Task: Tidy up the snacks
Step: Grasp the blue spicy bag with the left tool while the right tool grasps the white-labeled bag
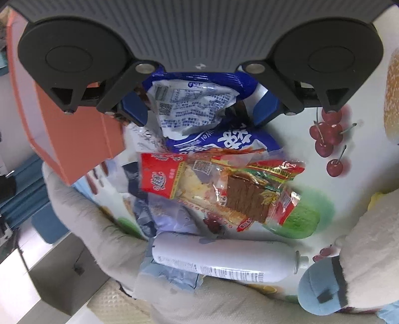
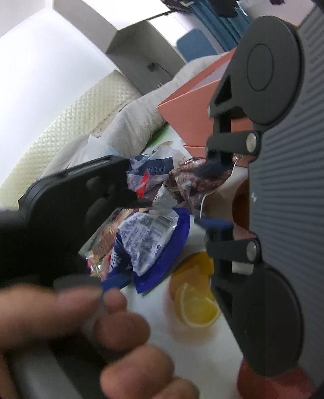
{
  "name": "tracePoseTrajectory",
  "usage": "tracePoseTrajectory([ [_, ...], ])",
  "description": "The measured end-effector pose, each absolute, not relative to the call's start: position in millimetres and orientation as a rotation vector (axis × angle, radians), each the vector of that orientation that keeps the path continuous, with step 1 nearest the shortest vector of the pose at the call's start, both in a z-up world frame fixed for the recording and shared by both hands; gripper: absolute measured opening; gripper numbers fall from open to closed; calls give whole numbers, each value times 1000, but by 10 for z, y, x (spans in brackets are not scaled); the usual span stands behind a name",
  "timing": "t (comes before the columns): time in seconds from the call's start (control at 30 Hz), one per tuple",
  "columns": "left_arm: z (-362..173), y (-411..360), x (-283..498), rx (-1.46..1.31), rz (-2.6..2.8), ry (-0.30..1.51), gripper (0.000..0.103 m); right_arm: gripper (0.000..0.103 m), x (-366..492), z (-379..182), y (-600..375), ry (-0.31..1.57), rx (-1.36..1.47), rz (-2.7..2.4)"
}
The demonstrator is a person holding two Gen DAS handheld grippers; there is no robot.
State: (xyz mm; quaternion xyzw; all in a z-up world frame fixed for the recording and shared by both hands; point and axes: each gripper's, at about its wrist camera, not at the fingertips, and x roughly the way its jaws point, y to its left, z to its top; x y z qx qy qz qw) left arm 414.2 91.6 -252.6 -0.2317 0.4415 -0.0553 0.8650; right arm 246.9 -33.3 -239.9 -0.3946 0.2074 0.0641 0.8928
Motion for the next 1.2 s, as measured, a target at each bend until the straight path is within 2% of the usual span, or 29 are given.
tracePoseTrajectory([
  [0.1, -2565, 877, 4164, -456, -96, 919, 92, 23, 2425, -2388, -298, 403, -821, 131],
  [0.17, -2571, 886, 4167, -455, -92, 918, 92, 15, 2387, -2389, -298, 376, -829, 116],
  [0.2, -2559, 885, 4169, -454, -96, 920, 85, 3, 2385, -2384, -310, 380, -823, 117],
  [0.23, -2551, 889, 4169, -460, -104, 926, 81, 4, 2379, -2371, -329, 385, -811, 118],
  [0.3, -2530, 908, 4145, -486, -116, 929, 65, 4, 2356, -2352, -354, 387, -807, 119],
  [0.37, -2489, 895, 4101, -468, -108, 933, 63, 4, 2307, -2318, -379, 388, -796, 122],
  [0.63, -2286, 934, 3670, -441, -116, 924, 61, 3, 2030, -2205, -385, 369, -794, 147],
  [1.2, -2095, 1056, 2206, -425, -78, 945, 61, 3, 984, -2015, -599, 416, -774, 300],
])
